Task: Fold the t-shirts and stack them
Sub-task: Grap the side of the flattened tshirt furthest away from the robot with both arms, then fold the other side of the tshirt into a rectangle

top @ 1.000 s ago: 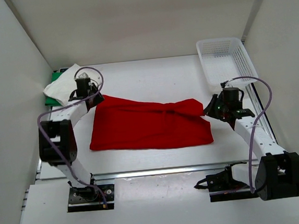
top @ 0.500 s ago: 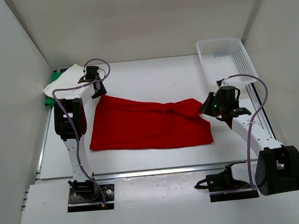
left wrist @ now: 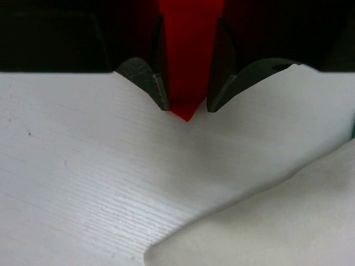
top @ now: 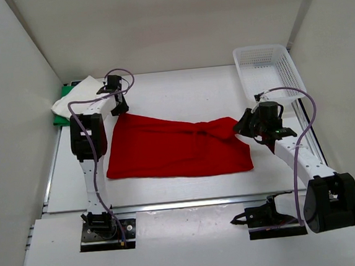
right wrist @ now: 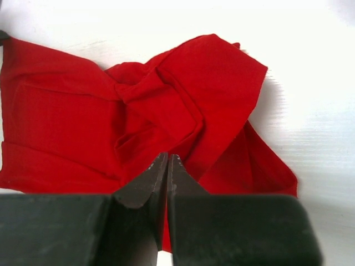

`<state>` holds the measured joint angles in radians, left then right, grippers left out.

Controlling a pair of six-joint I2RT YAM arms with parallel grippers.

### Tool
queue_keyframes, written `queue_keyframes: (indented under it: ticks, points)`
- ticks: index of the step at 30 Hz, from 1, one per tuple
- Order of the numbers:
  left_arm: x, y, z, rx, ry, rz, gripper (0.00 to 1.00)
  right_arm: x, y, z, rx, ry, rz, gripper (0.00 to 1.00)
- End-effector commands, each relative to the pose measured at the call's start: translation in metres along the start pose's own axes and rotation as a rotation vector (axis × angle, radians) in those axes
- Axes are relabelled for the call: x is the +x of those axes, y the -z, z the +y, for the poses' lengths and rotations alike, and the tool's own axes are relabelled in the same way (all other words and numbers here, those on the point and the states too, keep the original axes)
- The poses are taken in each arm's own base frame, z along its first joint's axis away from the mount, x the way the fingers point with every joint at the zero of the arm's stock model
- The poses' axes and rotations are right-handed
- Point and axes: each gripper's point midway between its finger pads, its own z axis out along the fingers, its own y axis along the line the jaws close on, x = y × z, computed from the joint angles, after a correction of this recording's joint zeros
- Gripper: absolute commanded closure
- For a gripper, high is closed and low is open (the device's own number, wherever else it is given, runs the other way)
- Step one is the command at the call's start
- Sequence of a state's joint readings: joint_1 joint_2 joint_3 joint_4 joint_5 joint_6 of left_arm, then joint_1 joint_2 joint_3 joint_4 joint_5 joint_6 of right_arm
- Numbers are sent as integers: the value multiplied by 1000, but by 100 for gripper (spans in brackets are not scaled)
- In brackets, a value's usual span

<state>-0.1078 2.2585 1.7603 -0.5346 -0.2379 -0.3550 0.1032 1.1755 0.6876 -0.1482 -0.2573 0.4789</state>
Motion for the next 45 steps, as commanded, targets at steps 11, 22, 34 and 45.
queue_keyframes:
  ticks: [11, 22, 34, 45]
  points:
    - [-14, 5, 1, -66, -22, 5, 94, -14, 10, 19, -77, 19, -77, 100]
    - [-26, 69, 0, 154, 136, -118, 100, -13, 14, 22, -86, 4, -77, 100]
    - [-19, 146, 40, 321, 296, -216, 100, -1, 33, 20, -75, -19, -97, 100]
    - [-4, 171, 75, 425, 445, -225, 100, 16, 49, 0, -31, -64, -101, 100]
